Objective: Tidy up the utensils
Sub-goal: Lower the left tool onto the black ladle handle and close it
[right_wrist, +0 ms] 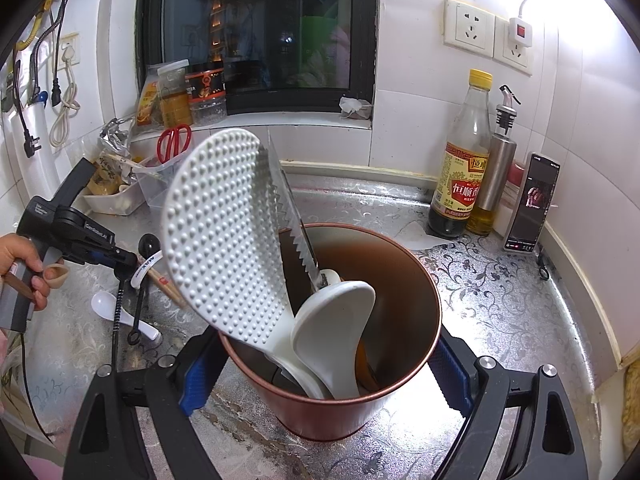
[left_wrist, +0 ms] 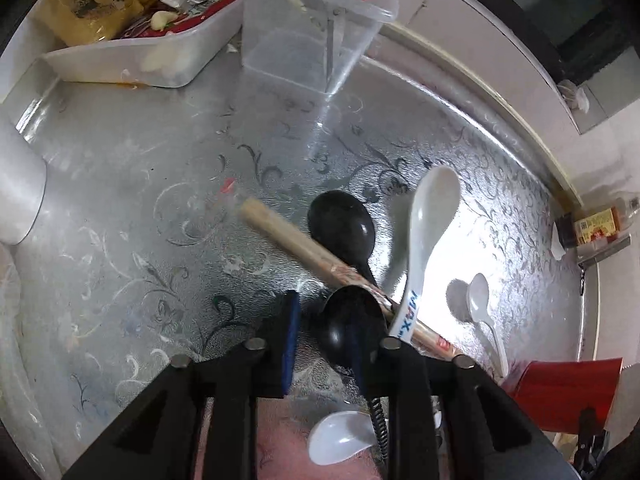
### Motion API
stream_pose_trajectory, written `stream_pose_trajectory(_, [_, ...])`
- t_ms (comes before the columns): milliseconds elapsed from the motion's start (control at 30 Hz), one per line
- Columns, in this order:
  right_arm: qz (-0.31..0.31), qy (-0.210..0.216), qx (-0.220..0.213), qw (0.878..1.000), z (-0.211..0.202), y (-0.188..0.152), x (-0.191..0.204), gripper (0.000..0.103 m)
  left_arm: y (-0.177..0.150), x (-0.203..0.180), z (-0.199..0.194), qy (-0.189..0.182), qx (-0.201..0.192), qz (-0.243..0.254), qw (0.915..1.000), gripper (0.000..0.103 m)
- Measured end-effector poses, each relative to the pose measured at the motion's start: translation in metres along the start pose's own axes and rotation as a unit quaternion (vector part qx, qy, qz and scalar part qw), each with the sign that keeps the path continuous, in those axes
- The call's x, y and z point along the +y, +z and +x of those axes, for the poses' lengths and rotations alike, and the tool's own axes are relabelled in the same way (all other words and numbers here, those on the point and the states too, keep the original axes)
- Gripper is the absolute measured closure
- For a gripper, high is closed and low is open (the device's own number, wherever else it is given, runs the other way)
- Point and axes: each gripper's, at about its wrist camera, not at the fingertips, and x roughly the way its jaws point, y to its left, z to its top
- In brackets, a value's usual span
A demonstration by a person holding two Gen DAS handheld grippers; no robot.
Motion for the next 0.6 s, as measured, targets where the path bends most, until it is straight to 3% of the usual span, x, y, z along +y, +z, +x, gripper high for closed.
stream_pose_trajectory(133, [0.000, 0.000, 0.000, 1.000, 0.000, 0.000, 0.000, 0.012, -0.003, 0.012, -0.004, 0.000, -0.014, -0.022, 0.9997, 0.097])
stream_pose_trajectory(433, [-0.001, 0.000, 0.001, 1.000, 0.000, 0.000, 0.000, 0.012, -0.023, 0.046, -0.041, -0.012, -0.073, -0.090, 0.9932, 0.097])
stream_pose_trajectory(600, [-0.002, 0.000, 0.001, 1.000, 0.000, 0.000, 0.000, 0.012, -0.040, 0.057, -0.063, -0.016, -0.093, -0.101, 0.9904, 0.097])
